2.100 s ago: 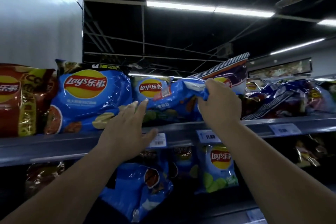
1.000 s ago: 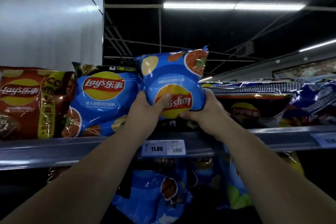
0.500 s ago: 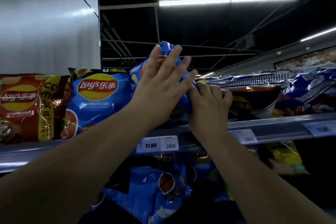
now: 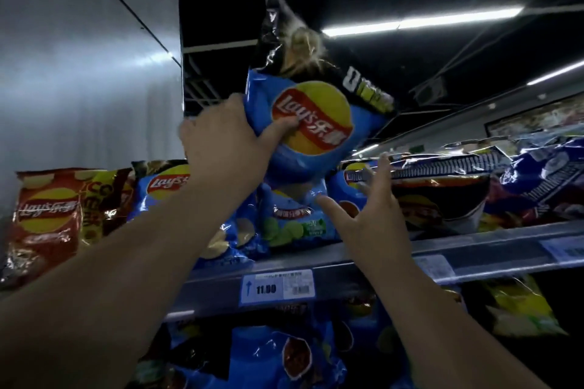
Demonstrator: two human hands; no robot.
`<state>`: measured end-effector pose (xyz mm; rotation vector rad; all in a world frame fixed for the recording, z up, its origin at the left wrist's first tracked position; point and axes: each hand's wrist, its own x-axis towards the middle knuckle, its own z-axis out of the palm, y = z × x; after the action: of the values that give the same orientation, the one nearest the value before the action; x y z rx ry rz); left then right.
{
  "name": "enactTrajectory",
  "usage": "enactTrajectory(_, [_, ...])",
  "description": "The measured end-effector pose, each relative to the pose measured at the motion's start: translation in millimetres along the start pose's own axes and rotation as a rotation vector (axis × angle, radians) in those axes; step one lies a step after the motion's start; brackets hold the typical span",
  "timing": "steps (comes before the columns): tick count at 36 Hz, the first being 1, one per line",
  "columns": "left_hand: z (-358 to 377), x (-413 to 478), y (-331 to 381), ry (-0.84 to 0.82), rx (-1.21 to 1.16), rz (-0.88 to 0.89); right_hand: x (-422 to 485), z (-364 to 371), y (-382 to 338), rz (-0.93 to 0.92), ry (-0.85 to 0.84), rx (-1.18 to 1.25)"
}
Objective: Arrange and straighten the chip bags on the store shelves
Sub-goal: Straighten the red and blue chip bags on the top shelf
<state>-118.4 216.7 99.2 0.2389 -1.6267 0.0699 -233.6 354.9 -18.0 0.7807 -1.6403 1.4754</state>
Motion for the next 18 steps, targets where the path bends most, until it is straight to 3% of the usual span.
enactTrajectory(5, [13.3,-33.6,2.8,-0.248,-0.471,-0.170,-0.2,0.5,2.6,-0.024,-0.101,-0.049])
enactTrajectory(9, [24.4,-50.1,-1.3,-0.393,-0.516,-0.329,3.8,0.0,4.6,0.032,-0.092,-0.078])
enactTrajectory(13, [51.0,-69.2,-19.7,-0.664,-0.548,-0.513,8.9,5.0,4.4,0.096,-0.180,-0.310])
enactTrajectory(15, [59.6,-81.3,-26.7,-0.763,-0.504,-0.457,10.5,5.9,3.1,0.132,-0.221,-0.424])
enactTrajectory(18, [64.4,-92.6,-28.7,-0.727,-0.519,-0.303,14.8,5.0,2.0,0.208,-0.334,-0.460])
